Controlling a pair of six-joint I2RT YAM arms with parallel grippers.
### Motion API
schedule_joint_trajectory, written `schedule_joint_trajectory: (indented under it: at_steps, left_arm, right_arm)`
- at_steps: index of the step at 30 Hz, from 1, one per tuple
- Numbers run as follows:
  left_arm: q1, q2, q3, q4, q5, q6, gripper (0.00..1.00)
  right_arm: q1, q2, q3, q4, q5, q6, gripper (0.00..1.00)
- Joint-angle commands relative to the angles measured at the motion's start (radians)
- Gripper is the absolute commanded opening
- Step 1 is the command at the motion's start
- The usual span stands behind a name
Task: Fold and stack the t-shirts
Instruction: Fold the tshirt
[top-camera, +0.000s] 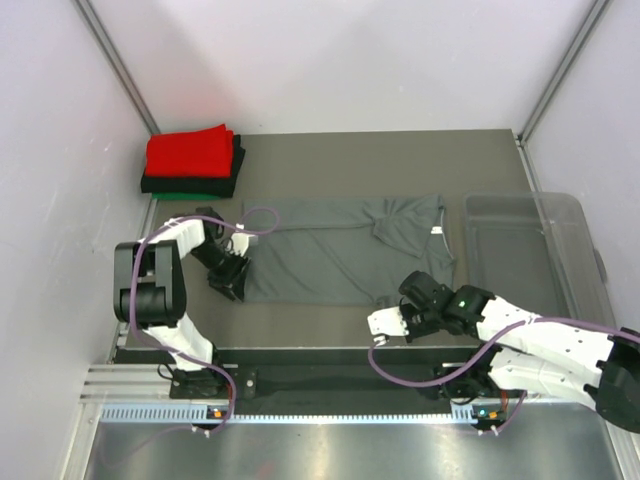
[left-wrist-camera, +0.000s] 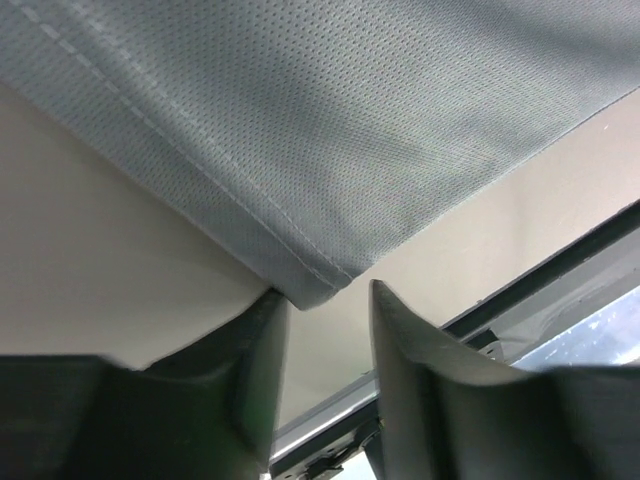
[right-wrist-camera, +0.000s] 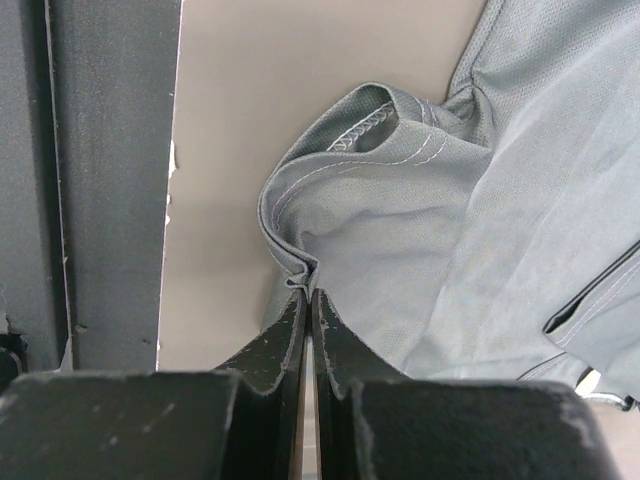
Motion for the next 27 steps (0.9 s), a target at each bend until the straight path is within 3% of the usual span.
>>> schedule_joint_trajectory:
  at_steps: [1,6,9,11,27]
  left_arm:
    - [0.001,0.043,0.014,-0.010,0.033,0.022,0.41]
    - [0.001,0.058,0.016,-0.012,0.030,0.020,0.33]
    - [0.001,0.069,0.024,-0.010,0.029,0.019,0.17]
    - [0.000,0.070,0.027,-0.010,0.033,0.020,0.00]
    - [0.003,-0.092,0.165,-0.136,-0.004,0.040,0.00]
  right_arm:
    - [-0.014,0.011,0.026,0.041,0.005,0.017,0.00]
    - [-0.016,0.008,0.020,0.055,0.011,0.024,0.00]
    - [-0.023,0.006,0.018,0.061,0.014,0.028,0.00]
    - [-0.036,0.000,0.018,0.064,0.017,0.030,0.00]
    - [-0.232,-0.086,0.166,-0.026,0.024,0.051,0.00]
